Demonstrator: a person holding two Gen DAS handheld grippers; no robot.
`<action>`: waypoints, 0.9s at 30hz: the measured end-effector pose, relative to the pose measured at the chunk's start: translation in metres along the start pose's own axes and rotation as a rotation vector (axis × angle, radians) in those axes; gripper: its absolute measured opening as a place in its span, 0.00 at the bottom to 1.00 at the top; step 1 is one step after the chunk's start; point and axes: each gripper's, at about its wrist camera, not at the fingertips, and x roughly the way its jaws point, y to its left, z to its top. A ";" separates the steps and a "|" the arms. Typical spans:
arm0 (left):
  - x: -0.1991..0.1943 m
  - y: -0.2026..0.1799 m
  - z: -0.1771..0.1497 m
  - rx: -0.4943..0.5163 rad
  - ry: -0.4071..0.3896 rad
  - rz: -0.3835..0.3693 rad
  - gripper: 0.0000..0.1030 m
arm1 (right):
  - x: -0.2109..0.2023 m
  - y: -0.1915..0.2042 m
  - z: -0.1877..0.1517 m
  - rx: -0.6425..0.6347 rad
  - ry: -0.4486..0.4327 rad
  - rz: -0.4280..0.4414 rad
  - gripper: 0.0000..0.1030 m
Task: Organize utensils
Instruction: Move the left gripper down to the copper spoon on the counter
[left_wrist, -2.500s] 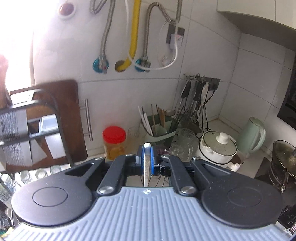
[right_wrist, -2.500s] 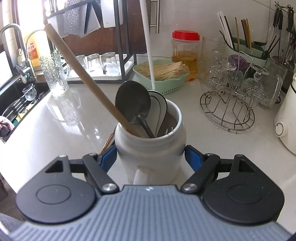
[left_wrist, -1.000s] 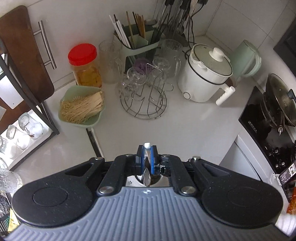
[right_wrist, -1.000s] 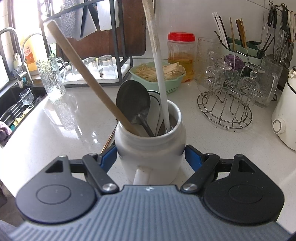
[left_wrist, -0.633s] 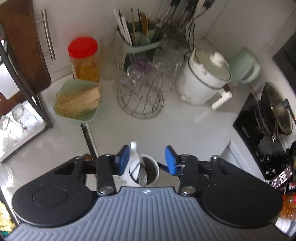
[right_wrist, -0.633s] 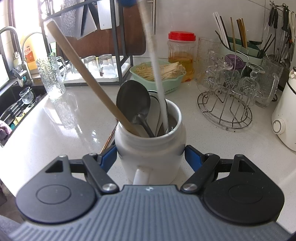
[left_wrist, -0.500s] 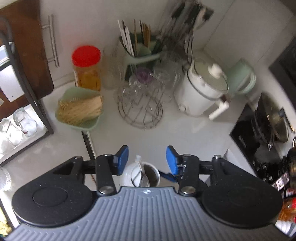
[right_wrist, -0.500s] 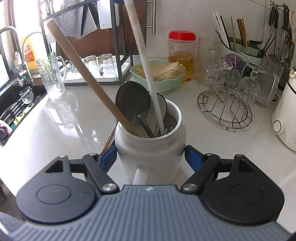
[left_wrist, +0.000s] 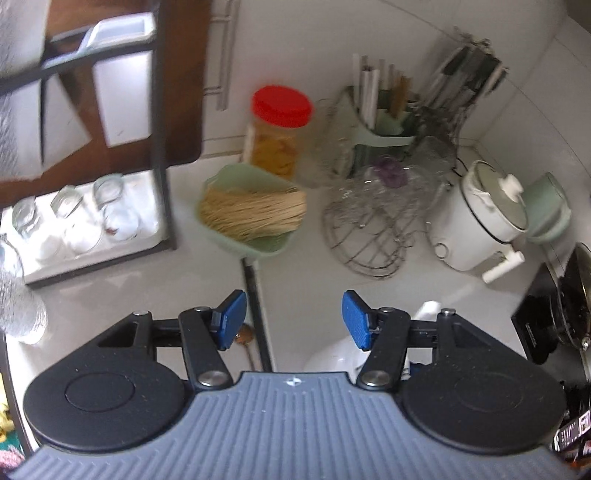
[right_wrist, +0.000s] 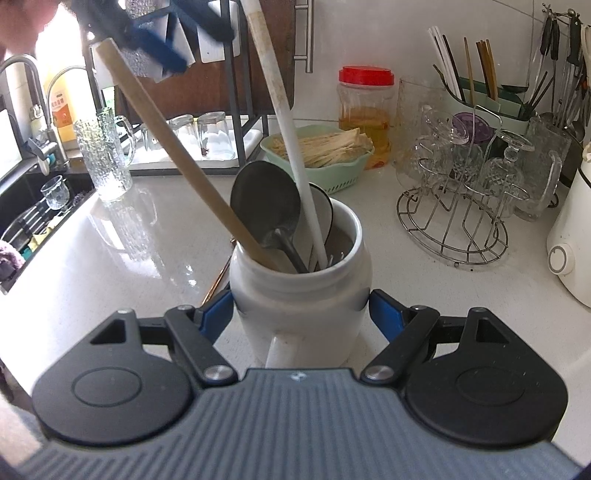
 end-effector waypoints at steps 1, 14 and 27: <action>0.002 0.006 -0.003 -0.015 -0.004 0.003 0.61 | 0.000 0.000 0.000 -0.004 -0.002 0.000 0.81; 0.066 0.072 -0.046 -0.187 0.072 0.026 0.61 | 0.000 0.001 0.001 0.012 0.018 -0.014 0.80; 0.146 0.066 -0.079 -0.088 0.121 0.036 0.56 | 0.003 0.005 0.011 0.045 0.091 -0.048 0.80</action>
